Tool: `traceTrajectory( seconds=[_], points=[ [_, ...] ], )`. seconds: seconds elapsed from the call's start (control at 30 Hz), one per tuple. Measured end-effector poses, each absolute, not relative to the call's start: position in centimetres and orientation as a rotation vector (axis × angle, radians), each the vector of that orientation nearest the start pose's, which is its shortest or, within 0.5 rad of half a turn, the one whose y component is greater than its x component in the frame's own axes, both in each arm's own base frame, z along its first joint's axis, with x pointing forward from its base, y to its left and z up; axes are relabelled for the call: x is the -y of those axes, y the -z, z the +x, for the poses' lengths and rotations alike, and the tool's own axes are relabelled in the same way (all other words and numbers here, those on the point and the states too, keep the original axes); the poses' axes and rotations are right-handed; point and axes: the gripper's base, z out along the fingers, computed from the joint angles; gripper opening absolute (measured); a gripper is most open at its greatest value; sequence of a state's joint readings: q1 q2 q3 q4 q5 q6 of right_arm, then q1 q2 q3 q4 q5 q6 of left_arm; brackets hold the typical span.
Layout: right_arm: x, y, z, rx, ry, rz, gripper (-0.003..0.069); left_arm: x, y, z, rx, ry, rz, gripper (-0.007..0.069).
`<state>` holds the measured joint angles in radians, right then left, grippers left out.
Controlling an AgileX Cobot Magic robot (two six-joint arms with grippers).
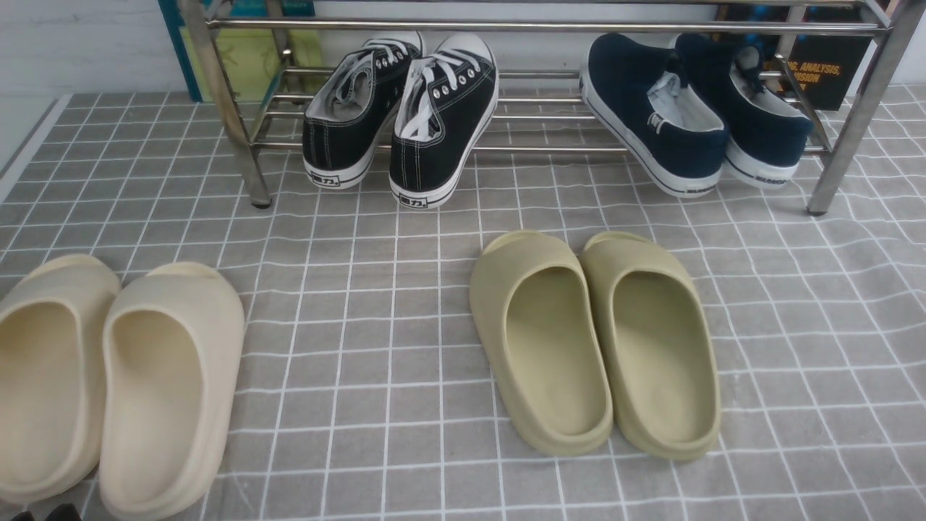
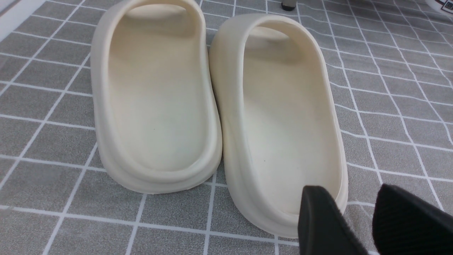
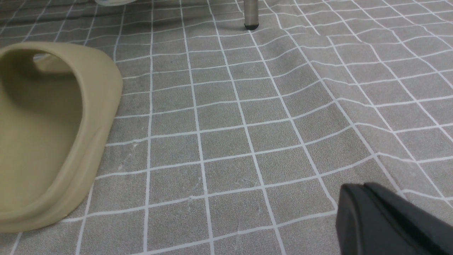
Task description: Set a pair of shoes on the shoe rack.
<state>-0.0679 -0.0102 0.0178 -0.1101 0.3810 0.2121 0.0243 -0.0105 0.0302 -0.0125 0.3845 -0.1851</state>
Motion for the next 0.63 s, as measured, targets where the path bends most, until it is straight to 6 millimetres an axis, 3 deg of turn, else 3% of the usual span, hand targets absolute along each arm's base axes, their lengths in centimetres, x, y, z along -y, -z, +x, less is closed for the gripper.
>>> traceTrajectory(
  seconds=[0.63],
  points=[
    [0.73, -17.37, 5.19, -1.86, 0.008, 0.195, 0.0026, -0.08, -16.9, 5.23, -1.878, 0.122, -0.205, 0.0239]
  ],
)
